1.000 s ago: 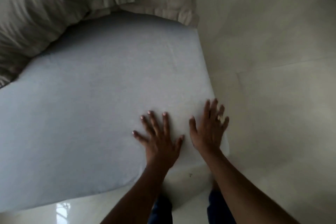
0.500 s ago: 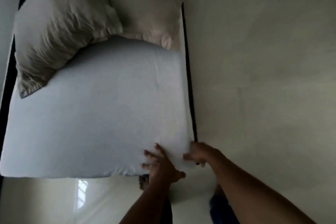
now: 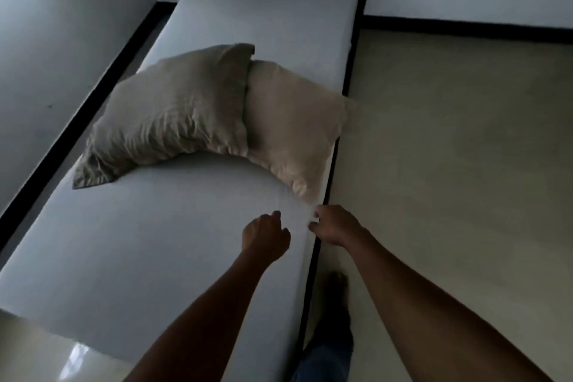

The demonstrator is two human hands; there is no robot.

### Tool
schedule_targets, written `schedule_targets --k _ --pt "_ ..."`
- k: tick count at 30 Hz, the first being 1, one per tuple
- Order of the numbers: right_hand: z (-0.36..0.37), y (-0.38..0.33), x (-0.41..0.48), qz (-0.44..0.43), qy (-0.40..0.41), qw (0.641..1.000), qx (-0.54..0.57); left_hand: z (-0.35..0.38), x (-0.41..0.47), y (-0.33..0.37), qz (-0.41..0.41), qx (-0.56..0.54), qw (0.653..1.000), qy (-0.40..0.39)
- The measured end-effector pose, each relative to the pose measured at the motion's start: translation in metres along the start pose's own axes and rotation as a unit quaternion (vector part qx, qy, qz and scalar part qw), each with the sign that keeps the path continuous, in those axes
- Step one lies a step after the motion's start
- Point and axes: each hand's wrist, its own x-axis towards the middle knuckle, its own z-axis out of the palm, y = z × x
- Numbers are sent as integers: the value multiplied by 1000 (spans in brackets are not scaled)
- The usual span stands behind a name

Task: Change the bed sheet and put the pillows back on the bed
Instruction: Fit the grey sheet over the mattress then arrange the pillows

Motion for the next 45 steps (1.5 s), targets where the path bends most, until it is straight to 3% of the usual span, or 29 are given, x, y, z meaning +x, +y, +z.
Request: schedule_targets --k 5,10,12,15,16,17,19,24,27,33,37,45 --pt "-58 -10 102 -17 31 999 -16 -14 106 -11 -137 -170 976 -13" --pt "-120 -52 194 -146 89 980 -105 -26 178 -64 -313 -394 860 -83" --pt "-143 -73 230 -175 84 973 -126 -38 203 -83 -386 -529 755 -38" --pt "-163 -92 270 -179 4 968 -173 -74 238 -107 -425 -732 520 116" --pt "-167 -97 281 -169 -33 968 -183 -89 250 -116 -413 -772 458 153" --pt "-171 -102 293 -161 -60 966 -195 -105 264 -124 -403 -794 419 180" --pt "-177 -110 307 -156 -94 961 -208 -133 284 -136 -380 -817 380 211" --pt "-195 -126 328 -145 -171 946 -232 -174 317 -150 -453 -778 358 246" --pt "-230 -143 354 -142 -178 958 -176 -200 325 -156 -428 -796 363 226" --pt "-340 -195 437 -76 -40 995 53 -276 355 -149 -416 -764 348 349" --pt "-421 -240 501 -107 -25 984 139 -346 376 -120 -378 -752 369 394" --pt "-584 -311 561 -134 -131 982 39 -485 442 -18 -280 -785 431 347"
